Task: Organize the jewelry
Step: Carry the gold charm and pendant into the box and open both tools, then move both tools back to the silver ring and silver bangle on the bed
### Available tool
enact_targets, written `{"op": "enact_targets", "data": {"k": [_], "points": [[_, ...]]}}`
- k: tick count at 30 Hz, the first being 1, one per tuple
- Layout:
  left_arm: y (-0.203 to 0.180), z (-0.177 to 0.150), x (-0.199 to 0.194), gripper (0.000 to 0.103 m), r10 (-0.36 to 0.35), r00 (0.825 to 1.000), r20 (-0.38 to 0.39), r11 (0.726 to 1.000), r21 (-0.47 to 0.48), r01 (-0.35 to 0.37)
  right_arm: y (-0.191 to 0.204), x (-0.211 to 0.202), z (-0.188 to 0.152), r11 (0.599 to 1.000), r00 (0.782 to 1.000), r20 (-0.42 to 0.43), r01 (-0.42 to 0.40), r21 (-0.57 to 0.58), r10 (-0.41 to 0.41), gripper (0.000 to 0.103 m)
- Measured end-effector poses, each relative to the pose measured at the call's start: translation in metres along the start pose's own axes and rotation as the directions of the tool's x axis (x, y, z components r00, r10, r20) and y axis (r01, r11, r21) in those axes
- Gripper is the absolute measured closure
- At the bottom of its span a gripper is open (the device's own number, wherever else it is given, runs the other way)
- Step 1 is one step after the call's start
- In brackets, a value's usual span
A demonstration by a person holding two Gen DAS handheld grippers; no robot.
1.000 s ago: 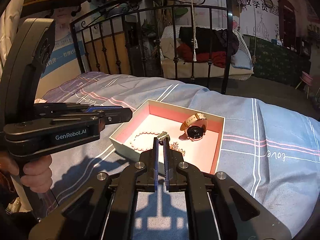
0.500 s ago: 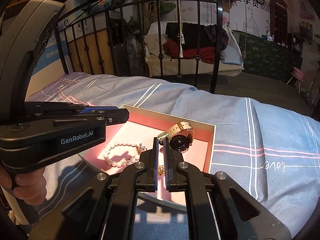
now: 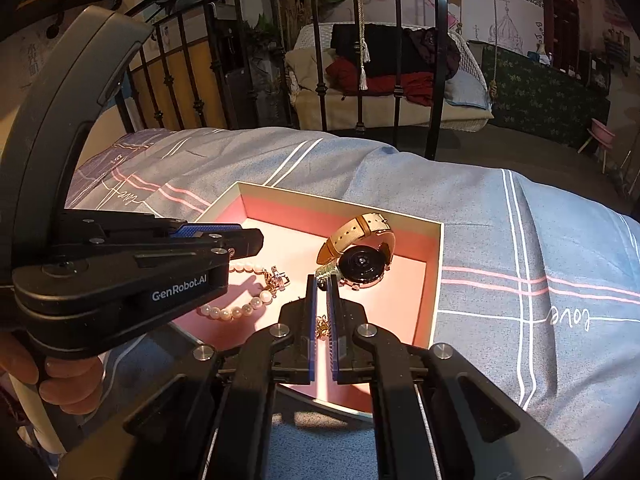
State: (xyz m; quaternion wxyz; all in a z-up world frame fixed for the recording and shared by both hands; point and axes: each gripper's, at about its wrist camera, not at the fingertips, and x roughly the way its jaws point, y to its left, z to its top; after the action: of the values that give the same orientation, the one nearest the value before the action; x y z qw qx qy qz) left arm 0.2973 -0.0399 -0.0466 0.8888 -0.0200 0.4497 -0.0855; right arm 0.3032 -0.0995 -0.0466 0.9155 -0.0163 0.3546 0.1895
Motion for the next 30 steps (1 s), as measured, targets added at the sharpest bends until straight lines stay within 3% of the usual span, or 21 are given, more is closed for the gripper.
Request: {"op": "enact_targets", "data": {"k": [19,26,27,30], "points": [[0.007,0.0,0.008,0.089,0.01,0.999,-0.042,0.999,-0.042,-0.011,0.012,0.014,-0.004,0.999,0.997,-0.071,-0.007,-0.053,0.003,0.097],[0.008,0.0,0.0,0.062,0.033,0.999,-0.02,0.999,-0.035,-0.033,0.015,0.014,-0.008,0.998,0.996,-0.086,0.002,-0.059,-0.007,0.097],[0.008,0.0,-0.002,0.057,0.032,0.999,-0.015,0.999,-0.033,-0.032,0.015,0.013,-0.009,0.998,0.996,-0.085,0.005,-0.061,-0.01,0.09],[0.008,-0.001,-0.012,0.039,0.032,0.999,0.013,0.999,-0.03,-0.032,0.019,0.006,-0.01,0.997,0.998,-0.059,0.029,-0.065,-0.032,0.034]]}}
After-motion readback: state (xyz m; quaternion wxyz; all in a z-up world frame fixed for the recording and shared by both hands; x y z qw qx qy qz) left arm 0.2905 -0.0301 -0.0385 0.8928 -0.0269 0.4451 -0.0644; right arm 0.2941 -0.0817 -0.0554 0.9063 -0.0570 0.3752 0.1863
